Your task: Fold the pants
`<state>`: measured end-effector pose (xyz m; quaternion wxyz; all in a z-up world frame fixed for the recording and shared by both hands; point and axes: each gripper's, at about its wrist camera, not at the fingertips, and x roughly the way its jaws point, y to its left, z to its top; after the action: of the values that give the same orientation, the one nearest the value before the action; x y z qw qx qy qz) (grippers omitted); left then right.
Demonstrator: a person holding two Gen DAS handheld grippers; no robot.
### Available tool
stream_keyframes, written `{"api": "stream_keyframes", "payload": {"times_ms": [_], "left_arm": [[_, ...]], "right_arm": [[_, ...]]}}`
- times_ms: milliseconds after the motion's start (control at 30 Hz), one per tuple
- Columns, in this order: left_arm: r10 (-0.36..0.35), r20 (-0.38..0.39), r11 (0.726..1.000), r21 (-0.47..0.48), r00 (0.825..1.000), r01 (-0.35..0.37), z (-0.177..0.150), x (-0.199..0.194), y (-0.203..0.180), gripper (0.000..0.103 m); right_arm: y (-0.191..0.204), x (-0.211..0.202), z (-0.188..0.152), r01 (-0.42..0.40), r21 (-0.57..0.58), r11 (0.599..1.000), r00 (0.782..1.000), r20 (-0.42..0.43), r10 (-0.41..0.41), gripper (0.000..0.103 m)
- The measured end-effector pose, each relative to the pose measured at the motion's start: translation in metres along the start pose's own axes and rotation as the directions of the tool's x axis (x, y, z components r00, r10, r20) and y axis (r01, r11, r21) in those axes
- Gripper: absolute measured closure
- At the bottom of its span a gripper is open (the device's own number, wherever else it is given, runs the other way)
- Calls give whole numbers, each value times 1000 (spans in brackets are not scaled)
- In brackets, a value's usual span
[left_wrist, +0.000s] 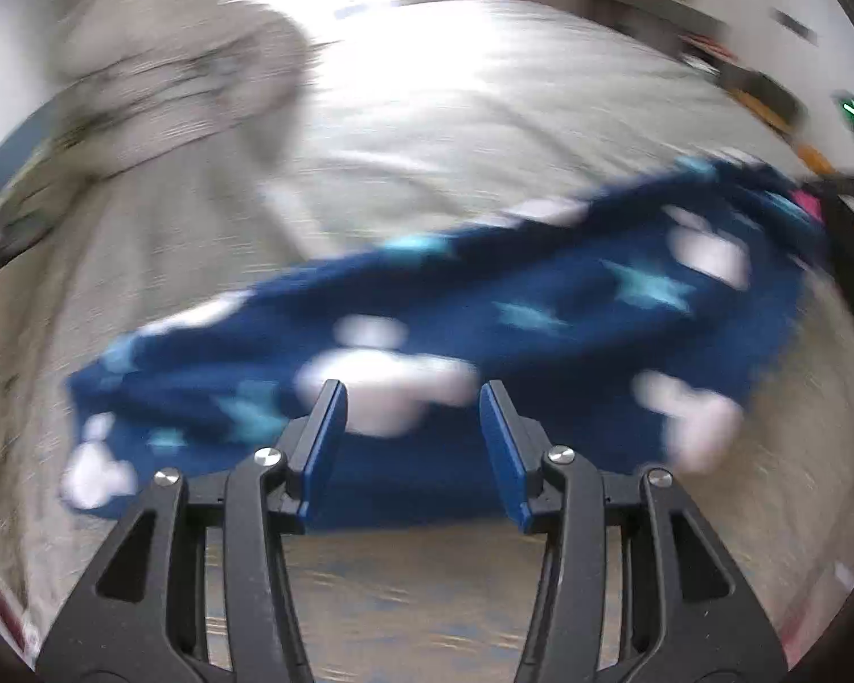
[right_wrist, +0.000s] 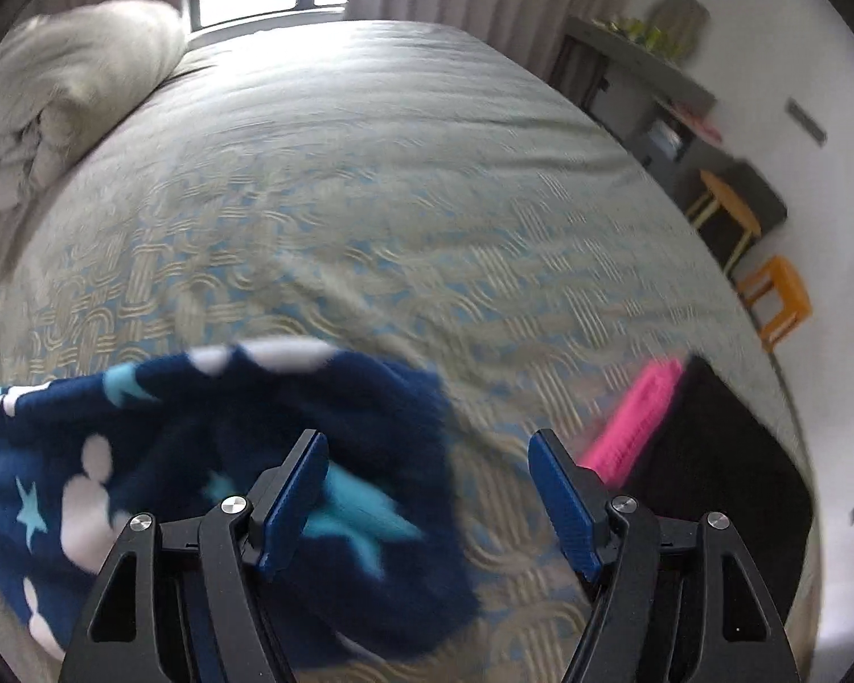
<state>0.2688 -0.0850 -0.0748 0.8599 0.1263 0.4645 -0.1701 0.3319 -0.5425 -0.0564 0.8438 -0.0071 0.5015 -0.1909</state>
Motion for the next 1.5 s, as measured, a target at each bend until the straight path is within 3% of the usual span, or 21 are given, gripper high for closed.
{"api": "stream_keyframes", "payload": {"times_ms": [67,133,233,300,400,567,700,800,933,1033,1100,1167,1200,1267,1300,1367,1433,1500], "left_arm": [[-101,-20,993,62,995,102,-13,0,-35,53],[-222,-72,968,107,972,229,-33,4,-70,53],[-297,-169,931,169,940,324,-59,20,-116,53],[-277,-204,923,216,939,319,-62,37,-144,53],[-252,-171,930,229,953,287,-41,54,-161,53],[-245,-48,954,164,968,250,30,53,-147,53],[-294,18,946,146,956,288,77,45,-132,50],[-276,2,956,102,961,275,86,56,-120,48],[-295,-47,954,45,954,297,65,60,-106,48],[-355,-28,933,48,934,356,32,36,-101,48],[-425,-21,902,69,905,426,6,18,-100,48],[-505,-76,852,117,860,510,-20,11,-113,47],[-494,-138,844,161,858,511,-33,15,-125,47],[-391,-211,860,263,896,437,-50,30,-148,47],[-330,-216,874,298,919,384,-54,41,-156,47],[-266,-201,899,300,943,318,-47,57,-160,47],[-236,-103,934,250,966,255,-23,61,-152,47],[-232,10,952,210,973,225,2,51,-144,47]], "right_arm": [[-19,0,-13,-79,25,997,997,-10,79,28],[-30,4,-27,-149,38,988,989,-10,150,28],[-33,13,-43,-226,39,973,974,-11,227,27],[-32,20,-47,-250,32,968,968,-16,251,27],[-32,25,-51,-266,45,963,964,-7,266,27],[-43,11,-60,-322,79,943,946,46,320,27],[-52,1,-66,-348,105,932,936,87,340,27],[-55,0,-69,-359,118,926,932,97,349,26],[-57,2,-75,-373,134,918,927,97,363,25],[-59,2,-79,-378,136,916,925,96,367,25],[-60,1,-80,-377,136,916,925,97,367,25],[-61,0,-82,-370,133,919,928,97,360,25],[-61,0,-82,-364,132,922,930,96,354,25],[-59,1,-82,-353,132,926,935,91,343,25],[-59,2,-82,-350,137,927,936,89,341,25],[-57,3,-82,-351,155,923,936,89,341,25],[-56,0,-82,-357,167,919,934,94,345,25],[-55,-2,-82,-357,159,921,934,94,346,25]]}}
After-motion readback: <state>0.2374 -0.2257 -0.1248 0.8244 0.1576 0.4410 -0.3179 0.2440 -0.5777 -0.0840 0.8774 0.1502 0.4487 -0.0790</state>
